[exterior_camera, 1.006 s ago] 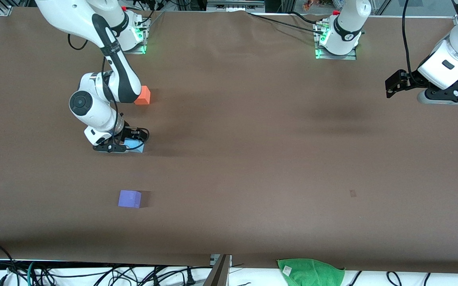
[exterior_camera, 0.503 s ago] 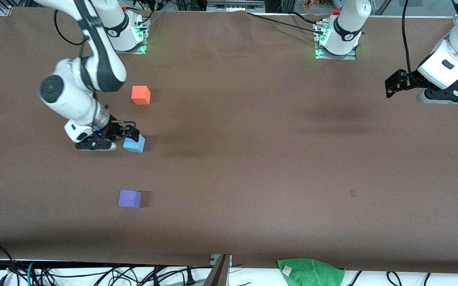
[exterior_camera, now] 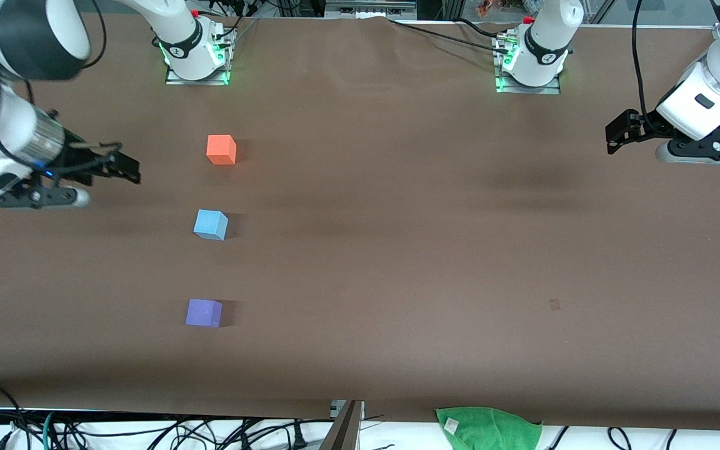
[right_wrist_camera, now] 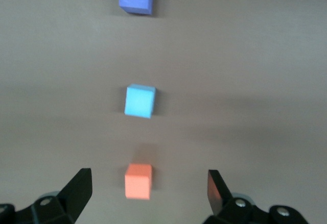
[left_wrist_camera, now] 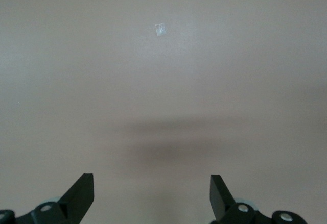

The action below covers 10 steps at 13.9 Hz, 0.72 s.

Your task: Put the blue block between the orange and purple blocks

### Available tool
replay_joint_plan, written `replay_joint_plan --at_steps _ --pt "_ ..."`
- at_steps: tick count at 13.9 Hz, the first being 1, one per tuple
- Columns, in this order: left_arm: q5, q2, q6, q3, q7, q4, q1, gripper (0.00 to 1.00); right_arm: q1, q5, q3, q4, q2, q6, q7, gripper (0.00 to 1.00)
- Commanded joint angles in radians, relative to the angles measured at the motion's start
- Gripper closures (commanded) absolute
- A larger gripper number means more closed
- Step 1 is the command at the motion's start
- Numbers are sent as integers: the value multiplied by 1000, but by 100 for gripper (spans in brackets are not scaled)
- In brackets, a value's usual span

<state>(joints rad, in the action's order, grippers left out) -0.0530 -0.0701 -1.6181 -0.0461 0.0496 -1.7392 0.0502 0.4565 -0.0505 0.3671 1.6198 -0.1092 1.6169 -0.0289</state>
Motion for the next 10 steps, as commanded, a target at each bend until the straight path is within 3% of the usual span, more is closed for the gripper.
replay_joint_plan --at_steps 1,3,5,9,10 --pt "21 13 21 -1 -5 32 -3 0 -1 37 9 -72 -11 -93 68 0" --pt "21 13 21 0 -5 32 -3 0 -39 28 -13 -86 0 -112 176 0" --pt "21 13 21 0 -5 32 -3 0 -148 23 -110 -115 0 -114 187 0" --pt "21 13 21 -1 -5 32 -3 0 -376 20 -337 -45 55 -138 100 0" --pt "21 13 21 -1 -5 32 -3 0 -389 21 -356 -28 75 -138 90 0"
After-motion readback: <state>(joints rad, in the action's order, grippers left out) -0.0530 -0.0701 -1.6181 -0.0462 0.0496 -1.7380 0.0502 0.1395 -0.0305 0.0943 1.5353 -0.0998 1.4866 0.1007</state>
